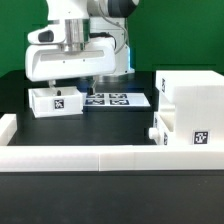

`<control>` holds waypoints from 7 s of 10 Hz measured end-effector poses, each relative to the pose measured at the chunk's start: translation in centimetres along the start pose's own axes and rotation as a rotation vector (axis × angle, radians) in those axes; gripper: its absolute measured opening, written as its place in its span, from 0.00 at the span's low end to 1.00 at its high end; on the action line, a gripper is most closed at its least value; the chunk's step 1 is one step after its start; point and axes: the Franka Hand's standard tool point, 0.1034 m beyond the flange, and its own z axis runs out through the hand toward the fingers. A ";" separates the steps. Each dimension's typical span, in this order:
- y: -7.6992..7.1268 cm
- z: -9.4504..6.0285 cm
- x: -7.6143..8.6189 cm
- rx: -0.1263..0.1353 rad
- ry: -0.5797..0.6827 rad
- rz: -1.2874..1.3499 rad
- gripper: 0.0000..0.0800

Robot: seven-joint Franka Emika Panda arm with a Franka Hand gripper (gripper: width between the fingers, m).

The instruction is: Assemble drawer

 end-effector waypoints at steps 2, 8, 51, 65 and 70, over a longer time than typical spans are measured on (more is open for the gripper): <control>-0.2 0.7 -0.3 0.004 -0.003 0.003 0.81; -0.2 0.8 -0.5 0.006 -0.006 0.004 0.55; -0.7 -2.9 18.6 0.065 -0.042 -1.235 0.05; -2.6 -3.1 21.6 0.080 -0.059 -1.253 0.05; -2.8 -2.5 21.3 0.092 -0.063 -1.246 0.05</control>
Offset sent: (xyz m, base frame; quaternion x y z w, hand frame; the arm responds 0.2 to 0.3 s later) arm -0.0065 -0.0026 -0.0090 -0.0069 0.0063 -0.0073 0.9999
